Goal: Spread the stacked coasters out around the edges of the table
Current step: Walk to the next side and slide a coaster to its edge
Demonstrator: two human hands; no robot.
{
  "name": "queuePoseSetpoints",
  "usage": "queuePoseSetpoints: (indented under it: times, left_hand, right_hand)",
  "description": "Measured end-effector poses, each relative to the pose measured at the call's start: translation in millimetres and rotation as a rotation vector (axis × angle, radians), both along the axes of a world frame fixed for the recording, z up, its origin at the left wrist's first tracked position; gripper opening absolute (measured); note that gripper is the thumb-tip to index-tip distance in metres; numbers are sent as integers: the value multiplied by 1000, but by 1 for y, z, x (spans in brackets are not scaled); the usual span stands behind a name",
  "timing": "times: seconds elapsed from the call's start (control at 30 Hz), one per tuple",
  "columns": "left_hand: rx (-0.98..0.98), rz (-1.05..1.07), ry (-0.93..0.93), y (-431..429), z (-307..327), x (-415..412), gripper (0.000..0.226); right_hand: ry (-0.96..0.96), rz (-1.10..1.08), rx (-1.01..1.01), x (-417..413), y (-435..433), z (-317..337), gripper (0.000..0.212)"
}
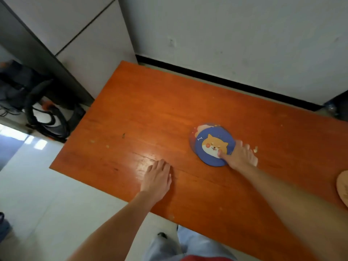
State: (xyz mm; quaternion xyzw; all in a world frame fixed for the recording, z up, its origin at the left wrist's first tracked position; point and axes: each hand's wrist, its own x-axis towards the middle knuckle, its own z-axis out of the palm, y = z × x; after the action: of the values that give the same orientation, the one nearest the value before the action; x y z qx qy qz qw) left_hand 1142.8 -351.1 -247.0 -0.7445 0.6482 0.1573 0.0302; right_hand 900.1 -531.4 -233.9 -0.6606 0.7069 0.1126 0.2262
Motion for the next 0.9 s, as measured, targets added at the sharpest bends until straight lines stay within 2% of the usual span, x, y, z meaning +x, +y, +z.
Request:
queuePoseSetpoints:
  times: [0.1, 0.3, 0.37, 0.5, 0.57, 0.63, 0.77, 0.9]
  left_hand:
    - [42, -42, -31, 7, -18, -4, 51]
    - [56, -108, -45, 27, -53, 9, 67]
    - [34, -125, -26, 29, -62, 14, 69]
    - [5, -141, 4, 30, -70, 17, 70]
    - [-2, -142, 2, 30, -70, 17, 69]
    - [-3, -146, -15, 30, -68, 18, 69]
    - [-5, -169, -31, 33, -64, 18, 69]
    - [-46, -176, 4, 30, -62, 17, 70]
  right_hand:
    - [-31, -109, 40, 2, 1, -9, 94]
    - [-233, -384, -42, 6, 7, -21, 85]
    - [-316, -493, -87, 9, 12, -25, 70]
    - [-558, -701, -147, 14, 27, -26, 26]
    - [-685, -718, -177, 14, 35, -20, 13]
    - [-747, -703, -185, 10, 50, -12, 12]
    - [-788, -627, -19, 1, 101, -1, 24]
    - [-748, -581, 154, -8, 151, -8, 20]
